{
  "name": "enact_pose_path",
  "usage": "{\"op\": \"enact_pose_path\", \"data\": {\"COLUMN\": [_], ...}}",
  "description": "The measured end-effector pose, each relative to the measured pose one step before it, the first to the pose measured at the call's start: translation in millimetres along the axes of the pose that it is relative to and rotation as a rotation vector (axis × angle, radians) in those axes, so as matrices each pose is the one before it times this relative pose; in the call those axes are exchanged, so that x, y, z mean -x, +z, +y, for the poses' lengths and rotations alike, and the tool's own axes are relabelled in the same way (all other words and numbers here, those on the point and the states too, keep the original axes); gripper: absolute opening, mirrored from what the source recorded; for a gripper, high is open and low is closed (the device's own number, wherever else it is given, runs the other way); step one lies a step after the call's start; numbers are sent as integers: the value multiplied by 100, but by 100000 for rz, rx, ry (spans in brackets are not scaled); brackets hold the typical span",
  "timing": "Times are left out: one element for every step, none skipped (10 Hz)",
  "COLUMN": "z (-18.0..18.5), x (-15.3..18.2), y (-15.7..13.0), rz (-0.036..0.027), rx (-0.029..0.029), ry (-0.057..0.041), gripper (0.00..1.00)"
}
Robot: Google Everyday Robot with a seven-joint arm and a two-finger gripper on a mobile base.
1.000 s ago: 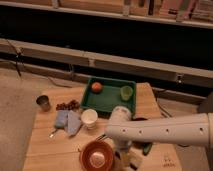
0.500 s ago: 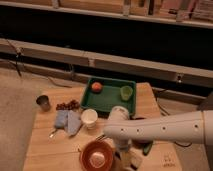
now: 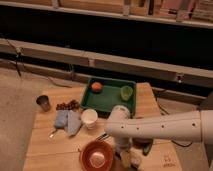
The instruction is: Place brush in plastic cup
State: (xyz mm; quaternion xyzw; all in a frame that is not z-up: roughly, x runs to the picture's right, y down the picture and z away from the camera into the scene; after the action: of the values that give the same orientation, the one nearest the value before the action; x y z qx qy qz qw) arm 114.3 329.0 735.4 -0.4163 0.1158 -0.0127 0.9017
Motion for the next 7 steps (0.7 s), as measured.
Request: {"op": "enact_pose_path", "data": {"z": [-49, -89, -22, -37, -102, -20, -32], "x": [111, 111, -46, -20, 65, -67, 58], "y": [18, -23, 20, 21, 41, 202, 104], "rz": [1351, 1055, 562, 112, -575, -646, -991], "rx": [-495, -982, -772, -908, -237, 533, 235], "ry": [327, 101, 9, 195, 203, 473, -621], "gripper": [80, 80, 80, 80, 80, 80, 80]}}
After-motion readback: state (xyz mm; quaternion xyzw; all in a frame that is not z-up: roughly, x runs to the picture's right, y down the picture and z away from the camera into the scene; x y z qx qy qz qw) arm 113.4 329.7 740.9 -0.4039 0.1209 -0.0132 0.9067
